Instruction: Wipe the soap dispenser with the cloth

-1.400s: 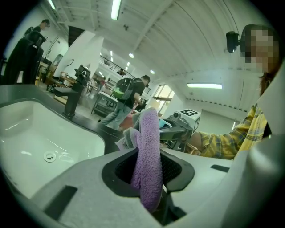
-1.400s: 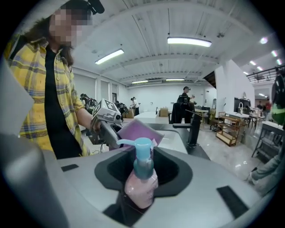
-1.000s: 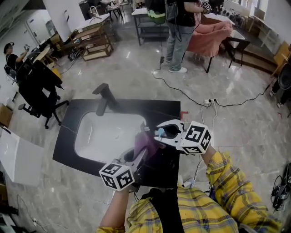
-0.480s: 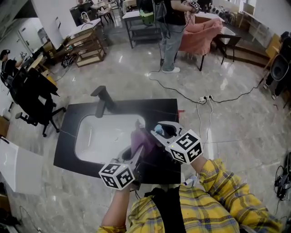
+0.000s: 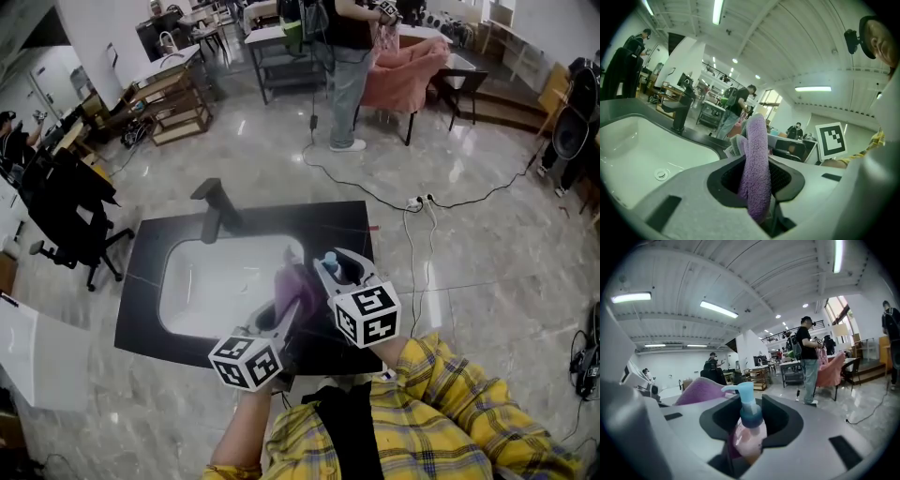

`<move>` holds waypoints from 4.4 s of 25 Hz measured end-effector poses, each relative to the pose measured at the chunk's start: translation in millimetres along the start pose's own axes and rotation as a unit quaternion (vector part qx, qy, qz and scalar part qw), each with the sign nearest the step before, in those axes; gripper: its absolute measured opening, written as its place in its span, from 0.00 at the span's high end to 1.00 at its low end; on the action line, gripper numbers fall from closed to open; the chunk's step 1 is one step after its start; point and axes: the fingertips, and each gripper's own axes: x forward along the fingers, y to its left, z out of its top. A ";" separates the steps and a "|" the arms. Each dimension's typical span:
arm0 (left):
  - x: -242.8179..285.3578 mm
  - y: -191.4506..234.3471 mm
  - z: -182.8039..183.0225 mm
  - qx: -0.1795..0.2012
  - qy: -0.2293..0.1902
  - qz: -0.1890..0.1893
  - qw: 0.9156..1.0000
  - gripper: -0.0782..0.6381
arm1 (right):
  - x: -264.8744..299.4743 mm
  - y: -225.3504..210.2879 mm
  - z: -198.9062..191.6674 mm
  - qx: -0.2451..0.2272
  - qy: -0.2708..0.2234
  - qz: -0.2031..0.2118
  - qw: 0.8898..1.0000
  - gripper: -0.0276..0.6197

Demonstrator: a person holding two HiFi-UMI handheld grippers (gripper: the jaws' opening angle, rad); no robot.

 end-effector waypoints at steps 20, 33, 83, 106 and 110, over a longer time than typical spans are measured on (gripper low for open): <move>-13.4 -42.6 16.1 -0.065 -0.059 -0.047 0.995 0.78 | -48.9 0.8 17.9 -0.044 -0.022 0.064 0.997 0.58; 19.5 -56.5 4.8 -0.154 -0.093 -0.042 0.983 0.78 | -70.2 -44.3 1.5 0.017 -0.011 0.039 0.999 0.58; 34.5 -0.2 -72.5 0.073 0.101 0.073 0.990 0.78 | -70.5 -28.1 -22.8 0.048 0.025 0.138 0.989 0.66; -25.7 -6.5 -26.2 0.078 0.023 0.077 0.994 0.78 | -29.7 24.9 0.8 -0.231 0.122 0.502 0.824 0.59; -30.4 4.8 -31.5 0.067 0.026 0.112 0.991 0.78 | -26.1 26.4 -8.7 -0.266 0.157 0.542 0.782 0.59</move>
